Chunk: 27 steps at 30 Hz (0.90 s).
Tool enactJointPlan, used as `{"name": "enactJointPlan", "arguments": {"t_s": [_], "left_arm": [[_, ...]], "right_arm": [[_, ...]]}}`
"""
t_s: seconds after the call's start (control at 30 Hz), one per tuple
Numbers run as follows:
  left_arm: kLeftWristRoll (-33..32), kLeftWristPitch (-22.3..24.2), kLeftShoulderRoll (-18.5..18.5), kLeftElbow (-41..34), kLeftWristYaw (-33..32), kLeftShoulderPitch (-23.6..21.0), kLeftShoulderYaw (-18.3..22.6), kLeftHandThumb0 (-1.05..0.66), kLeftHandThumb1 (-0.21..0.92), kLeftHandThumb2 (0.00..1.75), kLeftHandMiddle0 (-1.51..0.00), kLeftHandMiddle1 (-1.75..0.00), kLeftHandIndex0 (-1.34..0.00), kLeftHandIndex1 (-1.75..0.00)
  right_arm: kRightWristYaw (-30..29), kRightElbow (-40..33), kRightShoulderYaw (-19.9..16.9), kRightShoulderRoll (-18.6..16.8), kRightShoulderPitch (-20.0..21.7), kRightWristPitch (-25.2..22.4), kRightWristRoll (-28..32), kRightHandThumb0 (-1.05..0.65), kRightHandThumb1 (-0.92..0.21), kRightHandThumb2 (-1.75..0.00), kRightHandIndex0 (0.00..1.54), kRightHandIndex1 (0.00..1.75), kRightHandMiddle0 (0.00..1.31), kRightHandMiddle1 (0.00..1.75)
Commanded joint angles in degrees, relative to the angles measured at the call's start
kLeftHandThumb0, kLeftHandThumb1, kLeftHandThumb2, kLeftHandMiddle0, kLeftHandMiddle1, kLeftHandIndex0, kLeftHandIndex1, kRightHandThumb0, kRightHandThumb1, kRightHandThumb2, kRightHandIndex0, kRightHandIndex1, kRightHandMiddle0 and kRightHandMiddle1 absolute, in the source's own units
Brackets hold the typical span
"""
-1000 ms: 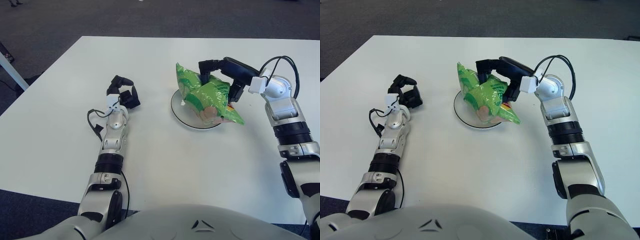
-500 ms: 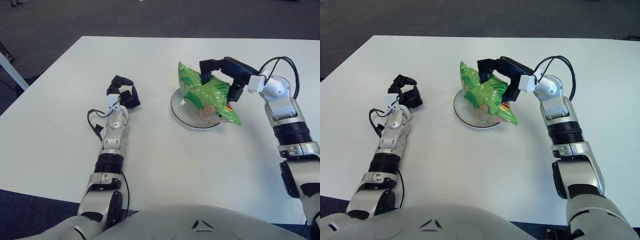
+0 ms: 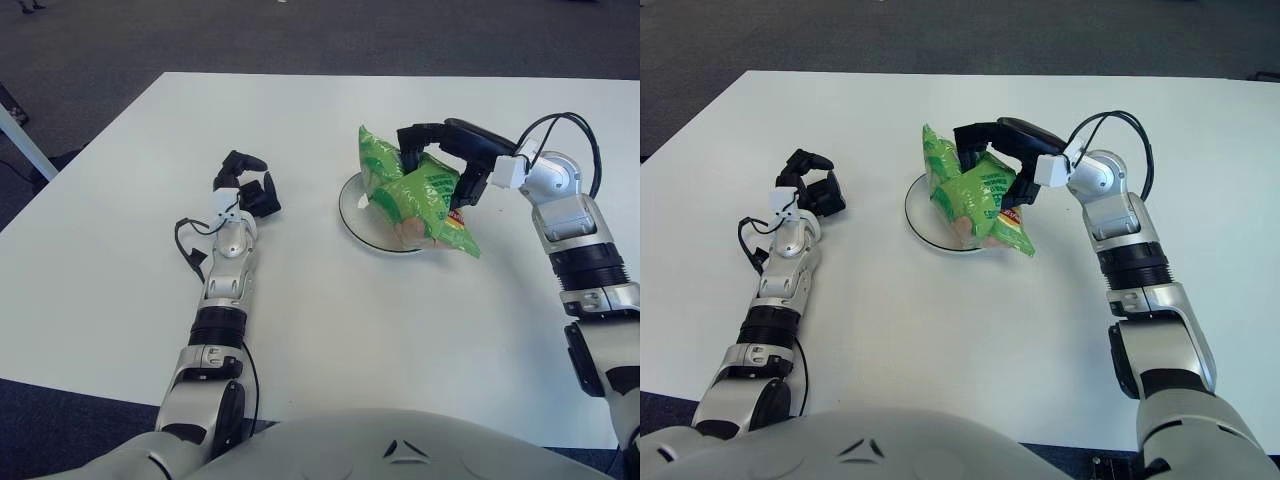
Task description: Put the snack into the plate.
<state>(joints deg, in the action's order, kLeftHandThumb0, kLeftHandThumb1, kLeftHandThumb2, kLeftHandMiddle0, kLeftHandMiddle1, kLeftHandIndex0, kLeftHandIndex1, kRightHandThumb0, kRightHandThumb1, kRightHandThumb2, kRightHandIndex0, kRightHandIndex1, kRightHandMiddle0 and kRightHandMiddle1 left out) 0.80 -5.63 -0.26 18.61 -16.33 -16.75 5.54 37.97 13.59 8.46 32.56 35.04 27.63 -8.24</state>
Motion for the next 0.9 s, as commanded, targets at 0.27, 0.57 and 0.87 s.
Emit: {"name": "enactJointPlan", "arguments": {"t_s": [0.27,0.57,0.87], "left_arm": [[0.13,-0.25,-2.86,5.27,-0.08,8.02,-0.57,-0.49,0.27,1.37,-1.29,-1.75,-0.65,-1.75],[-0.12,-0.76,-2.57,5.13,1.09,8.30,-0.80,-0.49,0.28,1.35,-1.29,-1.75,-0.64,-1.75],[0.18,0.21,-2.77,5.19,0.48,7.91,-0.70,-0.50,0.27,1.37,-1.29,-1.75,-0.65,-1.75]], "right_arm": [[14.53,3.93,0.21,1.82,2.75,-4.32,11.24,-0.65,-0.32,-1.00,0.08,1.19,0.19,1.46],[28.83,16.11,-1.31,-0.47,9.73,-5.02,19.79,-0.90,-0.39,-0.88,0.00,0.96,0.01,1.31],[36.85,20.94,-4.72,-2.73,12.21,-5.23,26.39,-0.98,-0.54,-0.70,0.00,0.56,0.00,1.05]]}}
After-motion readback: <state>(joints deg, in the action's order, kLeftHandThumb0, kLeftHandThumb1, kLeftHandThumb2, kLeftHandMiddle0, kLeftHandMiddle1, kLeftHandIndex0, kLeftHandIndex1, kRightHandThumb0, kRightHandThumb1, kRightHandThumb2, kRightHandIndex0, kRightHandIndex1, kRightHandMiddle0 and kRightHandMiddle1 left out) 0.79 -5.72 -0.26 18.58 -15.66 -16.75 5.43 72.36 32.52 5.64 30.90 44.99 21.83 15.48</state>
